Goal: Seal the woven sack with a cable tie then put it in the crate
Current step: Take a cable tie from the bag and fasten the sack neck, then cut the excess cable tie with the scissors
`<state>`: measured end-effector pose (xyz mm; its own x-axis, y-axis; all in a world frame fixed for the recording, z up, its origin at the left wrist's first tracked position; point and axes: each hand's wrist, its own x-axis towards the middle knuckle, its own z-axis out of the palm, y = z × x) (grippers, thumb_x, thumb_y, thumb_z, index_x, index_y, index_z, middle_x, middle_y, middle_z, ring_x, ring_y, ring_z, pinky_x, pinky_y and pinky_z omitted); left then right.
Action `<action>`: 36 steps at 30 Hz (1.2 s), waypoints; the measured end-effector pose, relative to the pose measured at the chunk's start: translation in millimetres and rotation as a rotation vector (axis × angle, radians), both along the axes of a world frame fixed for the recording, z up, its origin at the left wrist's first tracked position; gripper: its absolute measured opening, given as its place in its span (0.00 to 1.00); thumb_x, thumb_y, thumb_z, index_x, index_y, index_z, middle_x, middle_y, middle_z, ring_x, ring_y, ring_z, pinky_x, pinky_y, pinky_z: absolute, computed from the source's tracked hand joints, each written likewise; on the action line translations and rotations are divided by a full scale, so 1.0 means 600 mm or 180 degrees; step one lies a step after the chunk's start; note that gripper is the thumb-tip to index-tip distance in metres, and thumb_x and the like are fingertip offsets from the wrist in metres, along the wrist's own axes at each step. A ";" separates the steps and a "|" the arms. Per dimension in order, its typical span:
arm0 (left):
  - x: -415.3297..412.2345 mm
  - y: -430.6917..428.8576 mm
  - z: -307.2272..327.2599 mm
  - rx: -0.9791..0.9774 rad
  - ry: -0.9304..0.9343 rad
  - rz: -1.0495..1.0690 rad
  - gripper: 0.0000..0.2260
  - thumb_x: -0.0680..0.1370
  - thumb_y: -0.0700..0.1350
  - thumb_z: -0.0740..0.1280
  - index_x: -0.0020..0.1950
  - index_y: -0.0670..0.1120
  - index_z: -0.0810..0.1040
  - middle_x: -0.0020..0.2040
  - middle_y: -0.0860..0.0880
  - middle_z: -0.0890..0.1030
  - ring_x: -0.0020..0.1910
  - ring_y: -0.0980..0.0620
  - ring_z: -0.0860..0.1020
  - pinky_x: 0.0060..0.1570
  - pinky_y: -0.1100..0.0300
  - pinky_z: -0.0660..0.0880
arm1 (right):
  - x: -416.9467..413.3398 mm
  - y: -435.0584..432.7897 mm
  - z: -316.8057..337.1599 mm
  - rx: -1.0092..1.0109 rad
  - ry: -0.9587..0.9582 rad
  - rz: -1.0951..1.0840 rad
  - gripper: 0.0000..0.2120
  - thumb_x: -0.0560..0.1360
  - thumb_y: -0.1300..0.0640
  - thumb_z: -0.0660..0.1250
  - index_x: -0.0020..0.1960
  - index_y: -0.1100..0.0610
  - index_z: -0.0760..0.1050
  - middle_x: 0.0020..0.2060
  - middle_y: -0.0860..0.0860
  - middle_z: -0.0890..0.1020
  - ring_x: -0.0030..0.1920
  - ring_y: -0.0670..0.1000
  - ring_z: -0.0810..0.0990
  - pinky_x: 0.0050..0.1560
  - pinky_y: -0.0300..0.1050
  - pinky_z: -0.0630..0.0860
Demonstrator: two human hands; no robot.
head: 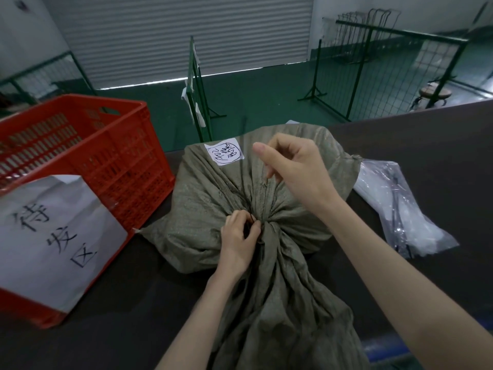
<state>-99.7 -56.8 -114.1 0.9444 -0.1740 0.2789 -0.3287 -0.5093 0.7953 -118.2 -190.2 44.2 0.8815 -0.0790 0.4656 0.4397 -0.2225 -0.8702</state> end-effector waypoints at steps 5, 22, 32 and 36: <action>-0.004 -0.001 0.004 -0.0032 0.0020 -0.0019 0.15 0.75 0.54 0.59 0.43 0.42 0.75 0.43 0.48 0.75 0.48 0.48 0.73 0.53 0.49 0.70 | -0.020 -0.039 -0.029 0.0185 0.0240 0.0008 0.07 0.75 0.58 0.67 0.40 0.61 0.74 0.32 0.54 0.78 0.34 0.51 0.75 0.34 0.44 0.72; -0.005 -0.011 -0.024 -0.0054 -0.0207 0.0116 0.16 0.75 0.52 0.57 0.46 0.40 0.75 0.45 0.44 0.75 0.49 0.45 0.73 0.53 0.47 0.69 | -0.115 -0.205 -0.322 0.0157 0.1805 -0.1284 0.09 0.75 0.67 0.65 0.37 0.58 0.73 0.28 0.55 0.77 0.26 0.44 0.73 0.28 0.35 0.70; 0.001 -0.011 -0.038 0.0034 -0.0308 0.0185 0.15 0.75 0.51 0.57 0.47 0.41 0.76 0.46 0.44 0.76 0.50 0.48 0.71 0.51 0.55 0.63 | -0.127 -0.268 -0.398 -0.1243 0.2480 -0.2446 0.04 0.72 0.63 0.66 0.46 0.61 0.74 0.47 0.61 0.79 0.50 0.62 0.77 0.47 0.49 0.70; 0.001 -0.011 -0.038 0.0022 -0.0318 0.0183 0.14 0.76 0.51 0.57 0.47 0.41 0.75 0.46 0.44 0.76 0.49 0.48 0.72 0.51 0.55 0.63 | -0.134 -0.277 -0.410 -0.2198 0.2750 -0.2478 0.12 0.72 0.62 0.66 0.54 0.65 0.70 0.55 0.64 0.73 0.55 0.65 0.72 0.55 0.60 0.71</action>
